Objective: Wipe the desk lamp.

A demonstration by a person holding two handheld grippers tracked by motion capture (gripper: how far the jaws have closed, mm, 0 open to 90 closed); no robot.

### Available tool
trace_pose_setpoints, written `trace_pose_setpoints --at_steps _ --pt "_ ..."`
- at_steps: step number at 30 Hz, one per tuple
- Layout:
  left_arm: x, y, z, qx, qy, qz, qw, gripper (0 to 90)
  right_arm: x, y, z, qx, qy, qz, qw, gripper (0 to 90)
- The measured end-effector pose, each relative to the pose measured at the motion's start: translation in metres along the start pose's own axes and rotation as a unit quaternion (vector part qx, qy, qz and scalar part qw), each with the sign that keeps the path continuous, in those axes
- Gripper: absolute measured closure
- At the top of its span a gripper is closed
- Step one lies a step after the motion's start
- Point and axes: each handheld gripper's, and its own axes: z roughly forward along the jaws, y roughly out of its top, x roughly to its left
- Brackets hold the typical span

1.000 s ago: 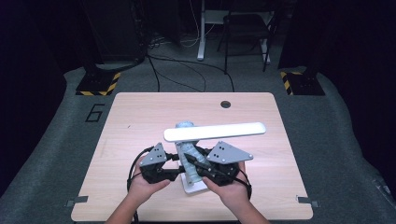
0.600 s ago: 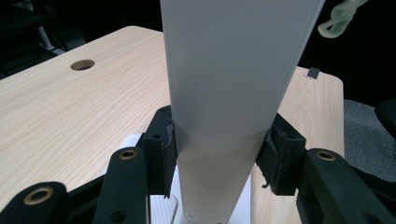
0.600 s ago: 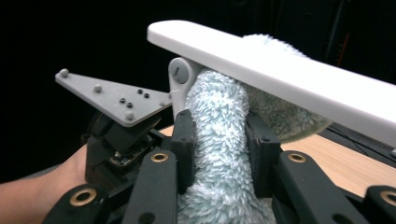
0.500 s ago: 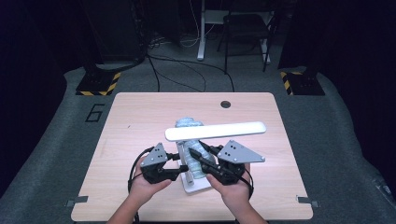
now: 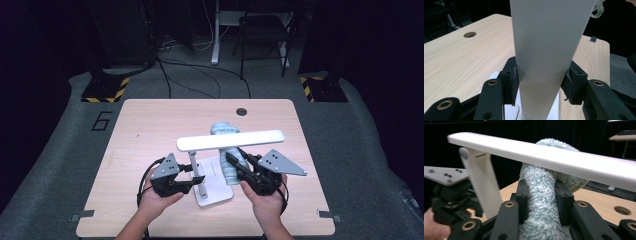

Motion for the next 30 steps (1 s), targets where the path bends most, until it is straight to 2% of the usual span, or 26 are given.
trace_pose_setpoints --at_steps 4,6,9,11,13,17,18,22,24,25,27,30 --pt "0.0 0.0 0.0 0.0 0.001 0.0 1.0 53.0 -0.014 -0.002 -0.008 0.001 -0.021 0.009 0.9997 69.4" --pt "0.0 -0.001 0.0 -0.001 -0.001 -0.007 1.0 53.0 -0.022 -0.004 -0.013 0.002 -0.031 0.02 0.9993 69.4" --pt "0.0 -0.001 0.0 -0.001 -0.001 -0.006 1.0 52.9 -0.034 -0.005 -0.02 0.004 -0.044 0.032 0.9985 69.3" --pt "-0.002 -0.001 0.001 -0.004 0.007 -0.004 1.0 53.0 -0.039 -0.005 -0.024 0.007 -0.05 0.031 0.9982 69.3" --pt "-0.002 0.0 0.0 0.003 0.005 -0.001 1.0 53.0 -0.05 -0.006 -0.032 0.012 -0.065 0.039 0.9971 69.3" --pt "-0.002 0.0 0.0 0.002 0.004 -0.002 1.0 53.0 -0.06 -0.007 -0.04 0.017 -0.081 0.043 0.9957 69.3" --pt "-0.002 0.001 0.0 0.004 0.004 -0.001 1.0 53.0 -0.067 -0.009 -0.046 0.017 -0.092 0.047 0.9945 69.3" --pt "-0.002 0.001 0.0 0.004 0.005 -0.002 1.0 53.0 -0.08 -0.011 -0.054 0.014 -0.114 0.059 0.9916 69.2" --pt "-0.002 0.001 0.0 0.005 0.006 0.002 1.0 53.0 -0.084 -0.011 -0.057 0.015 -0.12 0.064 0.9906 69.2" --pt "-0.002 0.001 0.001 0.004 0.005 -0.003 1.0 53.0 -0.085 -0.011 -0.057 0.015 -0.12 0.064 0.9905 69.3" --pt "-0.001 0.001 0.0 0.006 0.006 0.005 1.0 53.0 -0.085 -0.011 -0.058 0.016 -0.12 0.067 0.9904 69.3" --pt "-0.002 0.001 0.0 0.007 0.006 0.0 1.0 53.0 -0.077 -0.007 -0.056 0.019 -0.113 0.057 0.9917 69.1"
